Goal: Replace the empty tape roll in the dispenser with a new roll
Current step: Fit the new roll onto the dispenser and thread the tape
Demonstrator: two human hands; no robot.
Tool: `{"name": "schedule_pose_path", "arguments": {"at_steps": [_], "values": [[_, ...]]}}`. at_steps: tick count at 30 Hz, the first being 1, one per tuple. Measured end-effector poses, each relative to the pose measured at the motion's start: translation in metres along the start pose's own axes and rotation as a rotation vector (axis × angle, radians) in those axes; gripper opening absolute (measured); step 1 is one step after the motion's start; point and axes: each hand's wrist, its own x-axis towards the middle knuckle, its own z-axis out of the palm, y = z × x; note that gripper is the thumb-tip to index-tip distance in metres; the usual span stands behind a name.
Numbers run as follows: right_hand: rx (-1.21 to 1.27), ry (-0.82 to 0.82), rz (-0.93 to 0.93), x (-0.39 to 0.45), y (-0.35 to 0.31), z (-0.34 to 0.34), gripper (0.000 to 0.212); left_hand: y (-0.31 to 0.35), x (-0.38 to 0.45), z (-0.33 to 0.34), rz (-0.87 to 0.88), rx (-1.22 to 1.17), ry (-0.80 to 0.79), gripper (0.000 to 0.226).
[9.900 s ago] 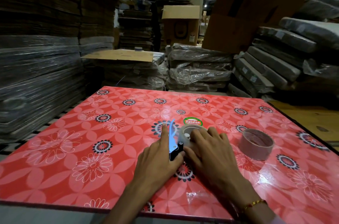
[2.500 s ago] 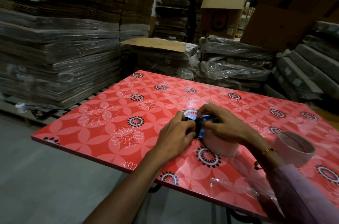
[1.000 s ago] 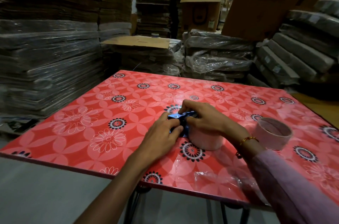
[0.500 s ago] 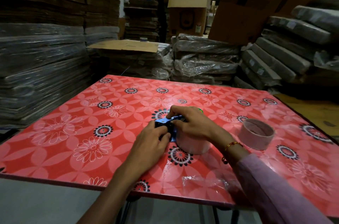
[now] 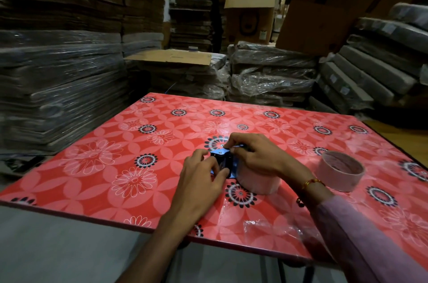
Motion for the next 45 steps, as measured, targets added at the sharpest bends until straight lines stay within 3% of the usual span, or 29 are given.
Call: {"name": "schedule_pose_path", "arguments": {"at_steps": [4,8,16,19,25,33,37,41,45], "values": [[-0.042,0.035,0.0,0.001,-0.004,0.005,0.016,0.007,0.003,0.0,0.056,0.056,0.077,0.023],[-0.066,0.072,0.012,0.002,-0.005,0.009,0.02,0.002,0.013,0.0,0.051,0.076,0.043,0.012],[-0.092,0.14,0.036,0.006,-0.009,0.015,0.026,-0.016,0.034,-0.012,-0.032,-0.344,-0.125,0.025],[-0.091,0.145,0.039,0.008,-0.011,0.017,0.026,-0.019,0.034,-0.01,-0.115,-0.505,-0.1,0.03],[-0.067,0.143,0.052,0.01,-0.012,0.018,0.025,-0.023,0.032,-0.002,-0.006,-0.285,0.053,0.018],[-0.031,0.117,0.082,0.009,-0.014,0.016,0.019,-0.022,0.019,-0.007,-0.001,-0.049,-0.09,0.022],[-0.036,0.088,0.105,0.007,-0.014,0.014,0.027,-0.021,0.025,-0.007,0.013,-0.015,-0.069,0.018],[-0.041,0.05,0.101,0.002,-0.012,0.011,0.03,-0.028,0.031,-0.011,0.076,-0.003,-0.175,0.027],[-0.051,0.041,0.101,0.003,-0.015,0.008,0.046,-0.033,0.04,-0.02,0.195,0.018,-0.286,0.018]]}}
